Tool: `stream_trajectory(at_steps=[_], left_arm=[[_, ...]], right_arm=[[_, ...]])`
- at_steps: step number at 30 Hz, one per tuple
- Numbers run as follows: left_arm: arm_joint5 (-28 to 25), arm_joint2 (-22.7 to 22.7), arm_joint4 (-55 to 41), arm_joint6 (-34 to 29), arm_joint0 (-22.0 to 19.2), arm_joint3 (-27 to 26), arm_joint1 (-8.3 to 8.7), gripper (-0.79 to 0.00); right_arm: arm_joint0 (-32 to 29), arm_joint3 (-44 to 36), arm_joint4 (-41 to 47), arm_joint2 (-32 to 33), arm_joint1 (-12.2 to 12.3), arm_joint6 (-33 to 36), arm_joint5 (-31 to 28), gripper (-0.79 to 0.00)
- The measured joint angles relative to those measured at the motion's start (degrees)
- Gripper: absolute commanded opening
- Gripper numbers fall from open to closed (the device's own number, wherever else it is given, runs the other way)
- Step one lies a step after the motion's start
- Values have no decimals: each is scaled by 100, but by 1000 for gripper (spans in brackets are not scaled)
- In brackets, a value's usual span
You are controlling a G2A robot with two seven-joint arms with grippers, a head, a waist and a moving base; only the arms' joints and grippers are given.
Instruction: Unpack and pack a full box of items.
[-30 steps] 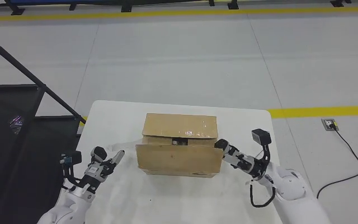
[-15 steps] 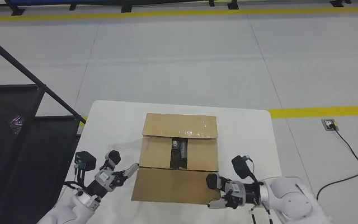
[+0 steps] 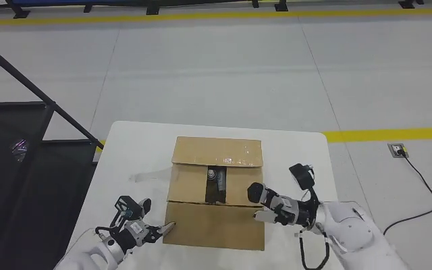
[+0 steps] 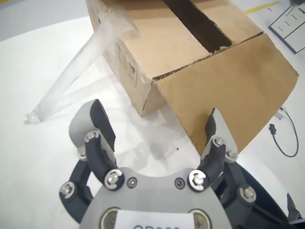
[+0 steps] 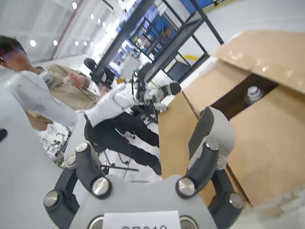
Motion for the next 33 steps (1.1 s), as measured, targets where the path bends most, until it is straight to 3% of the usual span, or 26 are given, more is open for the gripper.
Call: stream_trajectory(at_steps=[3, 15, 20, 24, 28, 33], left_arm=[[32, 44, 27, 73, -16, 40, -1, 0], [30, 41, 23, 69, -15, 37, -1, 0], [119, 75, 58, 121, -4, 19, -3, 0], [245, 133, 190, 201, 2, 10, -3, 0], [333, 169, 260, 275, 14, 7, 0, 0], [367, 196, 287, 324, 33, -1, 7, 0]], right_arm=[[130, 108, 338, -2, -12, -106, 409, 0], [133, 148, 387, -78, -33, -198, 451, 0], [723, 807, 527, -569, -155, -338, 2158, 0], [1136, 1306, 543, -913, -255, -286, 2942, 0], [1388, 1667, 723, -1089, -343, -234, 2939, 0], [1616, 1949, 719, -1219, -462, -766, 2712, 0]])
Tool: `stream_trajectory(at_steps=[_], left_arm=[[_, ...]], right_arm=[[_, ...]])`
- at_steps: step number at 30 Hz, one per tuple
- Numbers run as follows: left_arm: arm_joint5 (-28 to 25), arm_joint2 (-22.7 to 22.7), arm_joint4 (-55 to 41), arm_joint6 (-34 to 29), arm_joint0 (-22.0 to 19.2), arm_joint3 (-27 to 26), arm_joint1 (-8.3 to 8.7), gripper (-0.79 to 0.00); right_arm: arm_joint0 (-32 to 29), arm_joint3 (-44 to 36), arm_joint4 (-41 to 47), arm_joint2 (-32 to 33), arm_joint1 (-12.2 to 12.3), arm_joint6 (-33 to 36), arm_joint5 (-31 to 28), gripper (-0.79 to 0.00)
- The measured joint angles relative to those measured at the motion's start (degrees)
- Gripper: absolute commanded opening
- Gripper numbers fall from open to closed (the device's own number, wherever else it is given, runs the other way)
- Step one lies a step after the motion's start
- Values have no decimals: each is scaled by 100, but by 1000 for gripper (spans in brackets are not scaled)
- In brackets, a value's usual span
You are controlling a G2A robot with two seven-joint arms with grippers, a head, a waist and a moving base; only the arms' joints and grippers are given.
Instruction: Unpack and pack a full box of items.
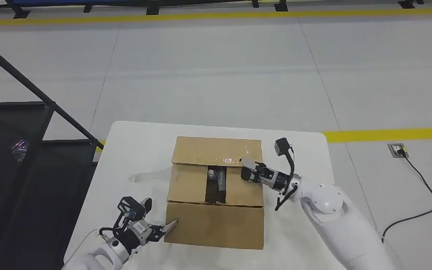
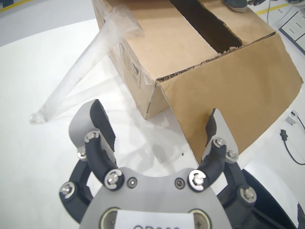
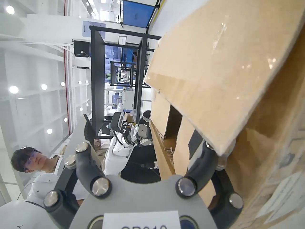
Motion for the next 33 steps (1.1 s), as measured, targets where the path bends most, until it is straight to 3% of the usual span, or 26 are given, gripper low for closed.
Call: stream_trajectory(at_steps=[7, 18, 24, 29, 33], left_arm=[[54, 55, 8, 22, 7, 7, 7, 0], [126, 166, 74, 74, 34, 43, 15, 0], [154, 171, 56, 116, 72, 81, 23, 0], [174, 219, 100, 121, 68, 93, 27, 0], [183, 239, 113, 125, 57, 88, 32, 0]], right_arm=[[619, 517, -174, -266, -246, -1091, -147, 0], [2101, 2182, -861, -1064, -837, -2451, 173, 0], [2645, 3140, -882, -1417, -1177, -2469, 211, 0], [2950, 3792, -719, -1553, -1401, -2047, 296, 0], [3042, 4073, -513, -1480, -1499, -1935, -22, 0]])
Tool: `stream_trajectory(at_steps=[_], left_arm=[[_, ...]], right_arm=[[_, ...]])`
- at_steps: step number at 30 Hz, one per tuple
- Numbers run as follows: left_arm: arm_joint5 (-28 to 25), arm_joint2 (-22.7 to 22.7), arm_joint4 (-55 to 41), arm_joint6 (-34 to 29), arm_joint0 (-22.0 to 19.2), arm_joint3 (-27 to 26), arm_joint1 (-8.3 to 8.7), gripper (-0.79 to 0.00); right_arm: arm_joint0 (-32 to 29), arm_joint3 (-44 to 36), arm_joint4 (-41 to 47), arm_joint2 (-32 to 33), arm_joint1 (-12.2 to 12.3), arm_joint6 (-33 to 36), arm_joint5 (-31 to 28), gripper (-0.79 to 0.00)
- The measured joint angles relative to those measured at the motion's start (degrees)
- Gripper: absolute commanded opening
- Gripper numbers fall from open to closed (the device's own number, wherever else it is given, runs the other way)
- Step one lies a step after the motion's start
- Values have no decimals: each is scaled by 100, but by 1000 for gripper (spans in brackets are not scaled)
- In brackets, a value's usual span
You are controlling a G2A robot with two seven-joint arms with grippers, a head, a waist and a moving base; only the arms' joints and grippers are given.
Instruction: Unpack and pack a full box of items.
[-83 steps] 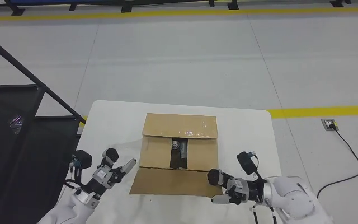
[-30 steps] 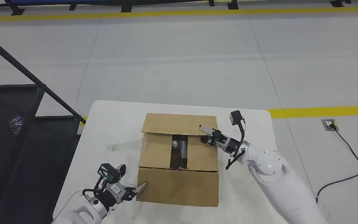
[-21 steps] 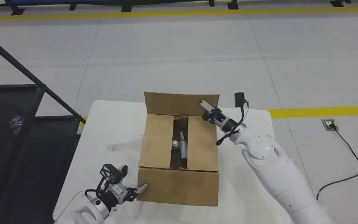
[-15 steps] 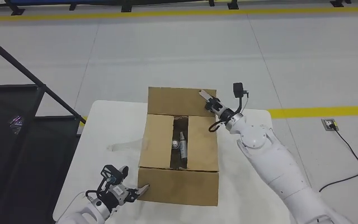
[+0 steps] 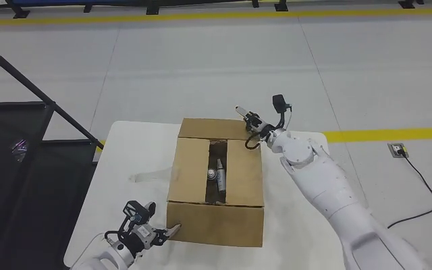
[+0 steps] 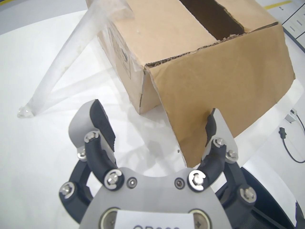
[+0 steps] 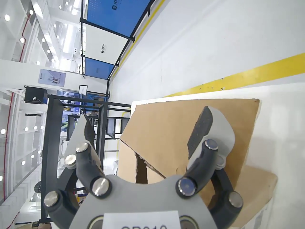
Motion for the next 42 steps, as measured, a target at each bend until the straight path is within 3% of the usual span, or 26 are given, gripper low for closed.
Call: stream_trajectory(at_steps=[4, 8, 12, 18, 23, 31, 38, 42], left_arm=[[40, -88, -114, 157, 22, -34, 4, 0], [95, -348, -554, 538, 103, -92, 4, 0], [170, -665, -1234, 814, 172, -96, -2, 0], [201, -989, -1702, 940, 250, -41, 3, 0], [177, -1044, -1763, 1003, 297, 23, 1, 0], [110, -997, -1711, 1070, 366, 69, -8, 0], [50, -909, -1512, 1132, 429, 27, -14, 0], [40, -829, -1308, 1152, 476, -87, -18, 0]], right_arm=[[-95, -159, 267, 221, 25, 314, -811, 0], [-439, -835, 460, 415, 146, 1229, -1303, 0], [-828, -1553, 282, 479, 271, 1999, -988, 0], [-1222, -2183, -191, 397, 306, 1968, -172, 0], [-1180, -2016, -109, 228, 190, 2081, 267, 0], [-847, -1229, 313, -148, -164, 2286, 441, 0], [-572, -600, 976, -231, -471, 2718, 86, 0], [-487, -502, 1332, -79, -522, 2988, -269, 0]])
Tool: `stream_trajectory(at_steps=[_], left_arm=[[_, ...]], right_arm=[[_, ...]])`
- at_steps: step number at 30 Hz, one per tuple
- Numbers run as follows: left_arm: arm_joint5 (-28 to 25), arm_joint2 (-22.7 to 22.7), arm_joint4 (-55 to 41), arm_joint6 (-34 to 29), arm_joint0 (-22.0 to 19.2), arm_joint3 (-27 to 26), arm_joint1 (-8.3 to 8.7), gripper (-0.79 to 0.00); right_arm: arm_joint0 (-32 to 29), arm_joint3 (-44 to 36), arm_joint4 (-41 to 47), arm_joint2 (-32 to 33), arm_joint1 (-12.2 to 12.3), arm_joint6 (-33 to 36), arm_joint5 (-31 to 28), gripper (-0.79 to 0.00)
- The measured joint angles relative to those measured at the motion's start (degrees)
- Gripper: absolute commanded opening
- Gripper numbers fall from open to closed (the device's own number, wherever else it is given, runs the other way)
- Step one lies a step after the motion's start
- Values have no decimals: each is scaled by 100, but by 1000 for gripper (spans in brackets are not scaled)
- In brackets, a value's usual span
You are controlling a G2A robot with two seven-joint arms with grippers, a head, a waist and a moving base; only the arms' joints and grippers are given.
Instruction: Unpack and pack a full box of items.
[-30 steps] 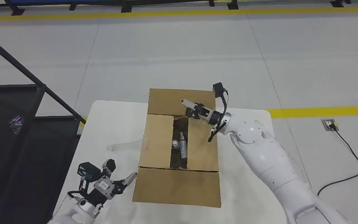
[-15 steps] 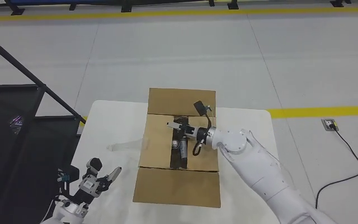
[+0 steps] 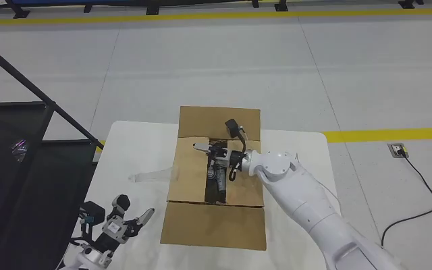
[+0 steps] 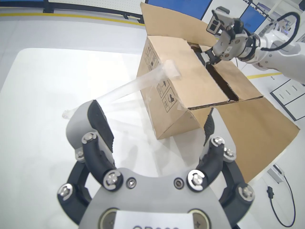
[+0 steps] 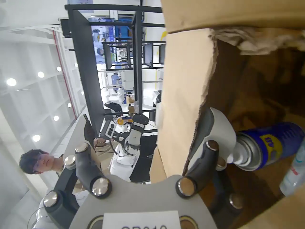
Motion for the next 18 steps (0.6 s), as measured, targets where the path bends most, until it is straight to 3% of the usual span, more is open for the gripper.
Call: stream_trajectory(at_steps=[7, 18], left_arm=[[183, 238, 535, -177, -43, -353, -7, 0], [1448, 913, 956, -843, -660, -724, -99, 0]], right_arm=[[-35, -504, -69, 137, -16, -83, -315, 0], [-142, -1487, -662, -117, -197, -736, -254, 0]])
